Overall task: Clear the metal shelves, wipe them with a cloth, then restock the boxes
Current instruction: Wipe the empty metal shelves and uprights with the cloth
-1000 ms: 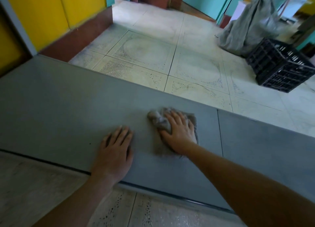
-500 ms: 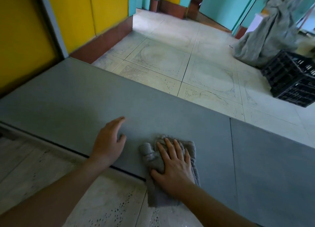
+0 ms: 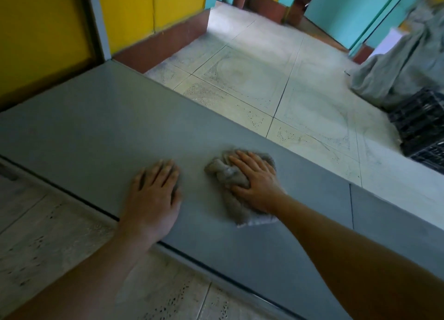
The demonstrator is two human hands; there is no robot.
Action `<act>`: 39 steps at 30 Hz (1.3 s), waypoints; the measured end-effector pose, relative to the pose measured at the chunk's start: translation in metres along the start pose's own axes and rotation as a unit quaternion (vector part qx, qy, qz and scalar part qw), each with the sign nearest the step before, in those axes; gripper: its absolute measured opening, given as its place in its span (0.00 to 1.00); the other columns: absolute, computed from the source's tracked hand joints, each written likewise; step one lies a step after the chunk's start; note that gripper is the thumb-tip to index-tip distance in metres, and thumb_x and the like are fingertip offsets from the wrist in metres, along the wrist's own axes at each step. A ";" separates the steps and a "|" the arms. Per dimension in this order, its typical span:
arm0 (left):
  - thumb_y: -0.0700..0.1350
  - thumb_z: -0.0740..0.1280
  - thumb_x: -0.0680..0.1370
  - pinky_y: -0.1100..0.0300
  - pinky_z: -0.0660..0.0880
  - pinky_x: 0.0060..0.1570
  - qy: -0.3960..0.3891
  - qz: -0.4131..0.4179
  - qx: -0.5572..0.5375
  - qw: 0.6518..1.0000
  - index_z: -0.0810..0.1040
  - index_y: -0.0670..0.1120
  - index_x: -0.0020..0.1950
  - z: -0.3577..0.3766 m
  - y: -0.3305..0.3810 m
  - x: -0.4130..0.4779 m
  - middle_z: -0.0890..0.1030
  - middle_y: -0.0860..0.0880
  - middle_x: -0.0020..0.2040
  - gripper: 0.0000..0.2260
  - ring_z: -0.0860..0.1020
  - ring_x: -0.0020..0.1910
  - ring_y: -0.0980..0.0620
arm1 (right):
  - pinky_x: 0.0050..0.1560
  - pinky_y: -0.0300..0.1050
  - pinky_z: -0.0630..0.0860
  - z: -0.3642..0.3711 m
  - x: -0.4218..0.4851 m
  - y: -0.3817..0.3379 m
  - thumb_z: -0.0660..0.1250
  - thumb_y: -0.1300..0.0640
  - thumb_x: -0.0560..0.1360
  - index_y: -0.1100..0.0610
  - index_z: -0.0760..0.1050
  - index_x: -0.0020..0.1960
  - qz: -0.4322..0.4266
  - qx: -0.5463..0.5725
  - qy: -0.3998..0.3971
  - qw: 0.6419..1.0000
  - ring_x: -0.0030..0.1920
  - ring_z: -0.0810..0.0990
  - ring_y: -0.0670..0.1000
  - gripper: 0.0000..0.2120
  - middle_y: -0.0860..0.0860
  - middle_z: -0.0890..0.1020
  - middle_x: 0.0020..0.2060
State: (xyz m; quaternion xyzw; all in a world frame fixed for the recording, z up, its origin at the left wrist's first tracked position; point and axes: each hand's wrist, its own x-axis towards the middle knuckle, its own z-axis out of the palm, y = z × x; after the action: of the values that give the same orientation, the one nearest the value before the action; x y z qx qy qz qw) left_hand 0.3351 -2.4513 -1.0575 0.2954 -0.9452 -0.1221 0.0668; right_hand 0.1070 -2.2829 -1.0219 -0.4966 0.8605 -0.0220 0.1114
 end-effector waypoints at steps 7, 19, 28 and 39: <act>0.57 0.40 0.80 0.47 0.54 0.77 -0.007 -0.006 -0.001 1.000 0.64 0.49 0.80 -0.001 0.003 0.000 0.61 0.51 0.81 0.31 0.57 0.80 0.50 | 0.78 0.65 0.52 -0.009 0.086 0.047 0.50 0.22 0.73 0.38 0.50 0.80 0.202 0.050 0.042 0.977 0.80 0.54 0.57 0.40 0.46 0.55 0.81; 0.50 0.45 0.78 0.44 0.59 0.75 -0.020 -0.001 0.016 1.000 0.70 0.46 0.76 -0.002 0.000 -0.002 0.67 0.49 0.78 0.29 0.62 0.78 0.47 | 0.79 0.62 0.38 0.013 -0.007 -0.050 0.49 0.26 0.77 0.38 0.39 0.81 0.056 0.015 0.012 0.998 0.81 0.34 0.49 0.38 0.42 0.40 0.82; 0.51 0.49 0.76 0.39 0.66 0.69 -0.062 0.003 0.002 0.998 0.72 0.43 0.75 -0.015 0.001 -0.002 0.69 0.45 0.77 0.30 0.66 0.76 0.43 | 0.78 0.61 0.34 0.028 -0.086 -0.136 0.52 0.29 0.77 0.38 0.31 0.79 0.047 -0.001 -0.081 0.996 0.77 0.24 0.50 0.41 0.41 0.29 0.77; 0.34 0.59 0.76 0.54 0.64 0.72 0.056 -0.129 -0.366 0.920 0.74 0.44 0.72 -0.026 -0.008 -0.002 0.74 0.44 0.71 0.24 0.70 0.72 0.45 | 0.77 0.66 0.35 0.023 -0.032 -0.164 0.52 0.28 0.76 0.44 0.38 0.82 -0.052 -0.024 -0.085 0.995 0.80 0.31 0.56 0.43 0.48 0.38 0.82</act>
State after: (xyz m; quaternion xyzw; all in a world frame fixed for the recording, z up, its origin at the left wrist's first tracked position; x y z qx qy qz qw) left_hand 0.3462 -2.4609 -1.0348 0.3763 -0.7829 -0.4502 0.2071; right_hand 0.2667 -2.3366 -1.0146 -0.5437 0.8209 0.0353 0.1712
